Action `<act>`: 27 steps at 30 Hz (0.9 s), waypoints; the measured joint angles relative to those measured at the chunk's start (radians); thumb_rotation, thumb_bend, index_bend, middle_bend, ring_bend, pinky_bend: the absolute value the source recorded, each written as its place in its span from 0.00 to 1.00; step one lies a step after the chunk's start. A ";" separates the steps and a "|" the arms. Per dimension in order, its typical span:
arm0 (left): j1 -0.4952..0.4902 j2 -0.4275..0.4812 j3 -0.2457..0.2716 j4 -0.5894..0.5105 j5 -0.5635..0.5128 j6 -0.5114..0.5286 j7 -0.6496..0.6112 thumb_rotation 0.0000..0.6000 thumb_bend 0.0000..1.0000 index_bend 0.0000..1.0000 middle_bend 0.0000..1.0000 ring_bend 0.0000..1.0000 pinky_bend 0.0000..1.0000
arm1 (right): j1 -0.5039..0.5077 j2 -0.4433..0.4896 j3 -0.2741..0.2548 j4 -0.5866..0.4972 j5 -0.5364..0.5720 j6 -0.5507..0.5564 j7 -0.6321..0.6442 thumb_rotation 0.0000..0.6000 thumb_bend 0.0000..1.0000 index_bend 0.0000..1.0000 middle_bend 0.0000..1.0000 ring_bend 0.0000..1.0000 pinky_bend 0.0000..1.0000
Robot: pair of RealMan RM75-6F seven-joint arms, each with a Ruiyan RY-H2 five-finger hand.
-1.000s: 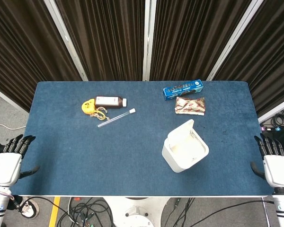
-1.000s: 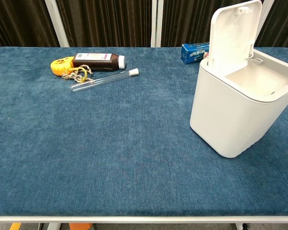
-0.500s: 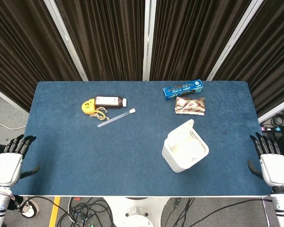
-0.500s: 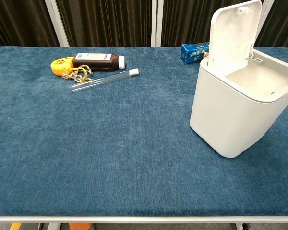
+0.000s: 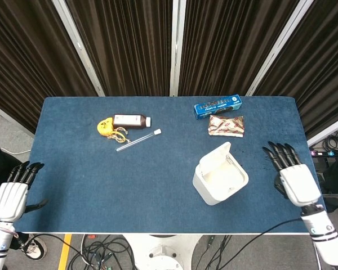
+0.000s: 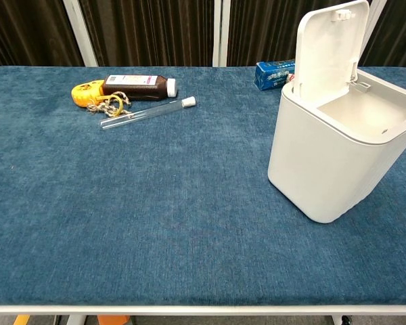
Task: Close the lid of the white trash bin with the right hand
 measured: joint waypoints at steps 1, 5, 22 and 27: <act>0.000 0.000 0.000 0.000 0.001 0.002 0.000 1.00 0.00 0.15 0.13 0.06 0.14 | 0.015 0.012 0.006 -0.023 0.003 -0.023 -0.013 1.00 0.96 0.00 0.00 0.00 0.00; 0.002 0.001 0.001 -0.003 0.002 0.005 0.003 1.00 0.00 0.15 0.13 0.06 0.14 | 0.102 0.067 0.047 -0.144 0.032 -0.145 -0.080 1.00 0.96 0.00 0.00 0.00 0.00; 0.006 -0.002 0.000 0.008 -0.006 0.003 -0.011 1.00 0.00 0.15 0.13 0.06 0.14 | 0.330 0.096 0.118 -0.312 0.228 -0.423 -0.252 1.00 0.99 0.00 0.07 0.00 0.00; 0.006 -0.007 0.001 0.017 -0.007 0.002 -0.022 1.00 0.00 0.15 0.13 0.06 0.14 | 0.338 0.096 0.103 -0.324 0.253 -0.432 -0.261 1.00 1.00 0.00 0.16 0.00 0.07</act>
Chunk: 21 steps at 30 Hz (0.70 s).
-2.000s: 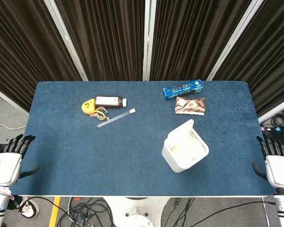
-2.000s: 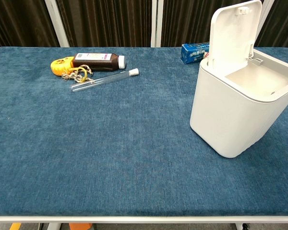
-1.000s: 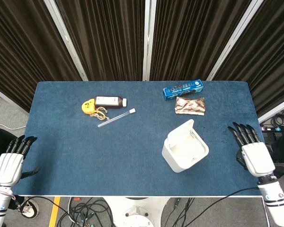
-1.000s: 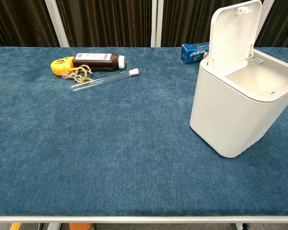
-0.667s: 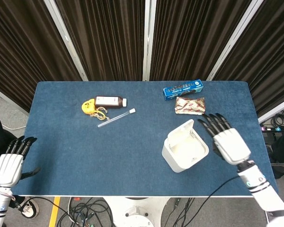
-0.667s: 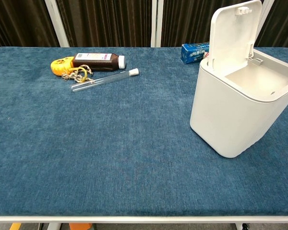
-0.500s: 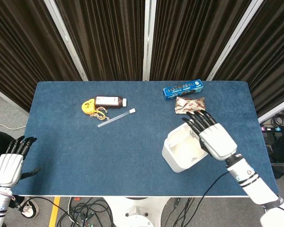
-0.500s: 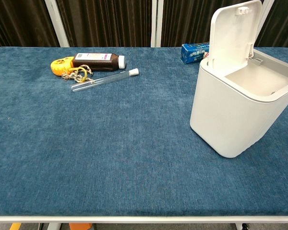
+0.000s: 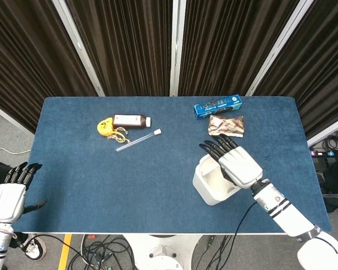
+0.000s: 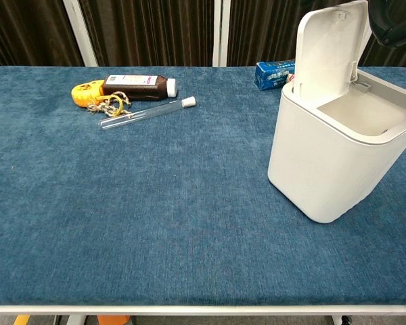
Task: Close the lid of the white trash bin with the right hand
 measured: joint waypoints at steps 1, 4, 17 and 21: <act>0.000 -0.001 0.000 0.002 -0.001 -0.002 -0.001 1.00 0.00 0.15 0.13 0.06 0.14 | 0.001 0.003 -0.003 -0.002 0.001 -0.002 0.002 1.00 1.00 0.00 0.16 0.00 0.07; -0.002 -0.003 0.001 0.003 0.001 -0.004 -0.001 1.00 0.00 0.15 0.13 0.06 0.14 | 0.001 0.012 -0.012 -0.007 -0.002 -0.003 0.009 1.00 1.00 0.00 0.18 0.01 0.08; -0.006 0.007 0.002 -0.015 0.008 -0.007 0.013 1.00 0.00 0.15 0.13 0.06 0.14 | -0.058 0.064 -0.073 -0.032 -0.125 0.074 0.072 1.00 1.00 0.00 0.27 0.10 0.22; -0.007 0.010 0.004 -0.023 0.011 -0.010 0.019 1.00 0.00 0.15 0.13 0.06 0.14 | -0.083 0.085 -0.100 -0.040 -0.181 0.100 0.098 1.00 1.00 0.00 0.29 0.14 0.24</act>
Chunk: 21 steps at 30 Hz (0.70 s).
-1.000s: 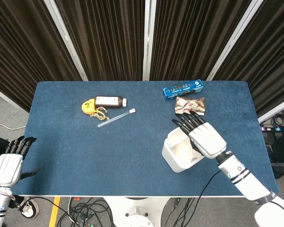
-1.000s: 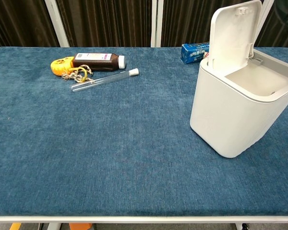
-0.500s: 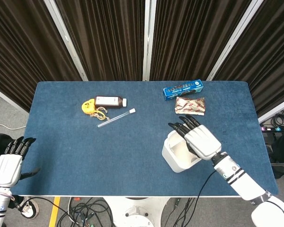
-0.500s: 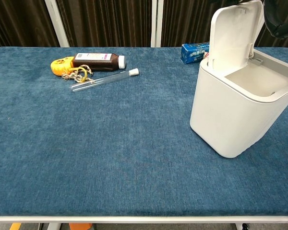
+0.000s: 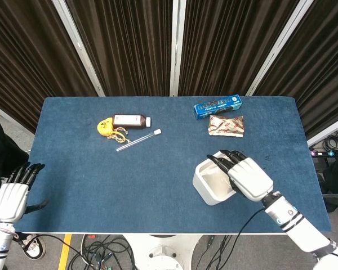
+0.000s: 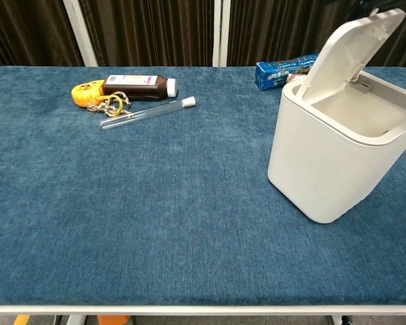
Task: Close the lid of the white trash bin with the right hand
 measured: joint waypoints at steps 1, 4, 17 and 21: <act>-0.001 0.001 0.000 -0.003 0.001 -0.002 0.002 1.00 0.00 0.15 0.13 0.06 0.14 | -0.006 0.005 -0.008 -0.002 -0.014 0.005 0.006 1.00 1.00 0.00 0.29 0.15 0.24; -0.003 0.006 0.001 -0.011 0.002 -0.006 0.006 1.00 0.00 0.15 0.13 0.06 0.14 | -0.028 0.022 -0.037 -0.008 -0.056 0.021 0.027 1.00 1.00 0.00 0.29 0.15 0.24; -0.002 0.006 0.005 -0.015 0.002 -0.007 0.012 1.00 0.00 0.15 0.13 0.06 0.14 | -0.095 0.022 -0.116 0.024 -0.128 0.054 0.054 1.00 1.00 0.00 0.29 0.16 0.26; -0.003 0.005 0.005 -0.012 0.000 -0.009 0.010 1.00 0.00 0.15 0.13 0.06 0.14 | -0.101 0.001 -0.124 0.048 -0.126 0.052 0.056 1.00 1.00 0.00 0.29 0.16 0.26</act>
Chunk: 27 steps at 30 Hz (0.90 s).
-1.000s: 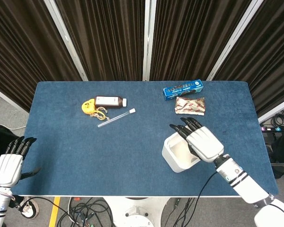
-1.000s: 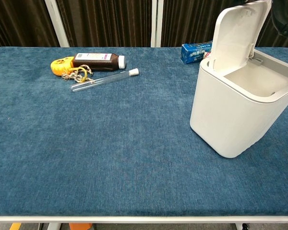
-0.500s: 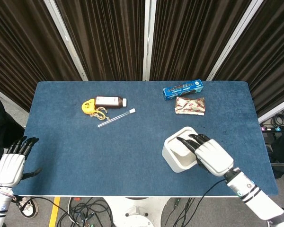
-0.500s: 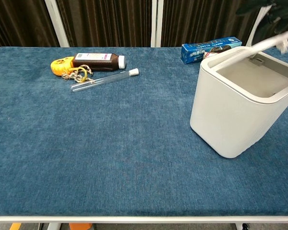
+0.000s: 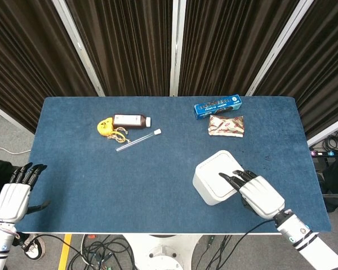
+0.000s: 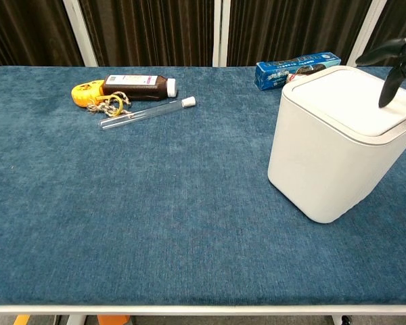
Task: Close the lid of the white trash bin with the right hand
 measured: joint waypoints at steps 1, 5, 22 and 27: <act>0.001 0.000 0.000 -0.001 0.000 0.001 0.000 1.00 0.00 0.15 0.13 0.06 0.14 | -0.001 -0.006 -0.002 0.005 0.001 -0.002 0.000 1.00 1.00 0.00 0.29 0.16 0.26; 0.002 -0.001 0.001 0.003 -0.002 0.000 -0.003 1.00 0.00 0.15 0.13 0.06 0.14 | -0.005 -0.032 -0.014 0.031 0.008 -0.016 0.002 1.00 1.00 0.00 0.28 0.16 0.26; 0.004 -0.002 -0.003 0.004 -0.003 0.008 -0.005 1.00 0.00 0.15 0.13 0.06 0.14 | -0.061 -0.077 0.001 0.102 -0.020 0.159 0.029 1.00 0.83 0.00 0.13 0.01 0.07; 0.002 0.000 -0.005 -0.004 -0.001 0.009 -0.005 1.00 0.00 0.15 0.13 0.06 0.14 | -0.141 -0.110 0.024 0.198 -0.054 0.397 0.097 1.00 0.79 0.00 0.10 0.00 0.03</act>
